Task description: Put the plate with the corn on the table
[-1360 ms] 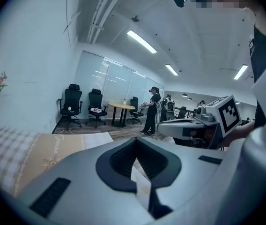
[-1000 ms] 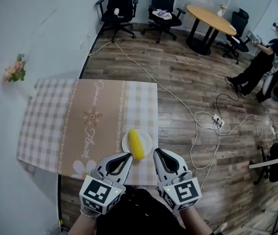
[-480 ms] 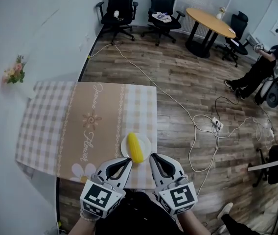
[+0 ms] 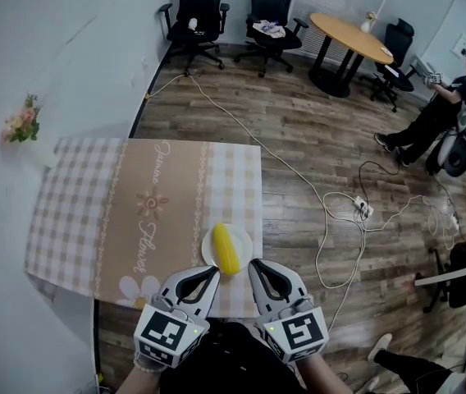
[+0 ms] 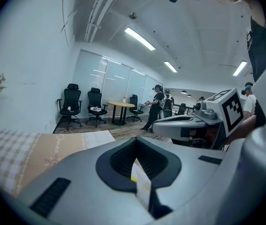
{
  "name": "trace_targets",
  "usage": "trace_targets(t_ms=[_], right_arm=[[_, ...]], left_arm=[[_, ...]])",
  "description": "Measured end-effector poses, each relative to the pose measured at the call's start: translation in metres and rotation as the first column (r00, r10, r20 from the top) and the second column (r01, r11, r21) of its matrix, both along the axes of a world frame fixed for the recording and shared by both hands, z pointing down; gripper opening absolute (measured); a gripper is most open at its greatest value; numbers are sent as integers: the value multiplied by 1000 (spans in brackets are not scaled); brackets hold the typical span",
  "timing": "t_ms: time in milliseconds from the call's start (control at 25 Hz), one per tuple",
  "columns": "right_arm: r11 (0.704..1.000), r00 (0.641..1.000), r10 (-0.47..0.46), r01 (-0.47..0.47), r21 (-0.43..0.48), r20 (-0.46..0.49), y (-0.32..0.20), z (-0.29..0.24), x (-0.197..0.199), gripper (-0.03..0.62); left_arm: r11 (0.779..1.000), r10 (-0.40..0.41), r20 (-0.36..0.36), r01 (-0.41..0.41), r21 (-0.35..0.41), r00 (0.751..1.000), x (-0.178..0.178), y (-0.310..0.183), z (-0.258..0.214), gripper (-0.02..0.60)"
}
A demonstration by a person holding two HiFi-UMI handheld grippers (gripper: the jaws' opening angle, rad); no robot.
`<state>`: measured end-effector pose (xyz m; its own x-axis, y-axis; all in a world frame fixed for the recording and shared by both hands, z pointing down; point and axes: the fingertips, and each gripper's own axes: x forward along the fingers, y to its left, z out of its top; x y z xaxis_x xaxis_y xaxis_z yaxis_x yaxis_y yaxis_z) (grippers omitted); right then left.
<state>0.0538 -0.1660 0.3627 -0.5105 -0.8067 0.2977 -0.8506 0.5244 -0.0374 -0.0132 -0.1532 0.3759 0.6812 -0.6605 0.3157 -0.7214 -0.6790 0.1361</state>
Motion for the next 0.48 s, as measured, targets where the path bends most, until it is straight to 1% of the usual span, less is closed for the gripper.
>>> trace_targets(t_ms=[120,240,360,480], right_arm=[[1000,1000,1,-1,-2,-14,-1,0,1,45],[1000,999,22,-23,-16,-34,-3,-1,3,44],[1000,1000,11,-11,-20,-29,-1,1,1,44],[1000,999,23,-24,-15,-31,-3,0,2,44]], left_arm=[[1000,9,0,-9,-5,1000,1,0,0,14],[1000,6,3,-6,-2,1000,1,-2,-1,14],[1000,3,2,-3,-4,1000,0,-2,1,14],[1000,-1,-5,1,-1,1000,0,-2,2,14]])
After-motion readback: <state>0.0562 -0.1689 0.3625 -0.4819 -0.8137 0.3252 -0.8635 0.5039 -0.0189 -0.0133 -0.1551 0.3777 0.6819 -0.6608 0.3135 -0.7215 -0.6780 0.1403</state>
